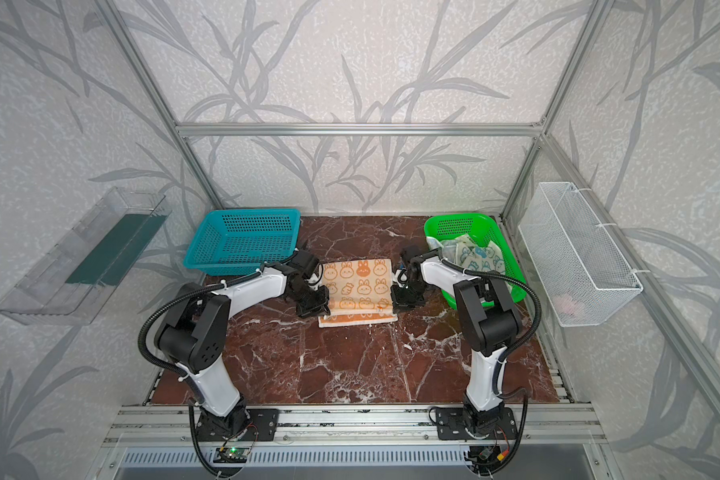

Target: Fold and stack the towels

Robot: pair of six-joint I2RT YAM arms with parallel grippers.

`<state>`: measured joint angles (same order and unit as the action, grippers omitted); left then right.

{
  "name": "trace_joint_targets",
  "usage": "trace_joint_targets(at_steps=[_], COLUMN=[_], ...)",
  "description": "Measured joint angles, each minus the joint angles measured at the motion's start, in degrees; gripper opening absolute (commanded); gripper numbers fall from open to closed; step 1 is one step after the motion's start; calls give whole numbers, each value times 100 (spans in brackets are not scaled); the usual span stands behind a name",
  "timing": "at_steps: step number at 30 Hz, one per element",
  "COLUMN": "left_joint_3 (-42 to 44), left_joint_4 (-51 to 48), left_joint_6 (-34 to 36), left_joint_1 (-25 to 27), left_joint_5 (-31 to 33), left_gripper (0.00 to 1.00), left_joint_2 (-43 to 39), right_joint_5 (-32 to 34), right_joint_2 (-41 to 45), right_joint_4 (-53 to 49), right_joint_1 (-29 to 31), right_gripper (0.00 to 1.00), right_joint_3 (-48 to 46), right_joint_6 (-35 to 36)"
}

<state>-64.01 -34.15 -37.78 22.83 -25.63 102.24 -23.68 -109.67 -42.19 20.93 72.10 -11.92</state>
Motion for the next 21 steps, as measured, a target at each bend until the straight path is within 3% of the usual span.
trace_joint_targets(at_steps=[12,21], left_joint_3=[-37,-42], left_joint_4=[-35,-144], left_joint_6=[-42,-81], left_joint_1=[2,74], left_joint_5=[-122,-122], left_gripper=[1,14], left_joint_2=[-57,-197], right_joint_5=[120,243], right_joint_2=[0,0], right_joint_4=[35,37], right_joint_1=[22,118], right_gripper=[7,10], right_joint_3=[-26,-90], right_joint_6=[0,-2])
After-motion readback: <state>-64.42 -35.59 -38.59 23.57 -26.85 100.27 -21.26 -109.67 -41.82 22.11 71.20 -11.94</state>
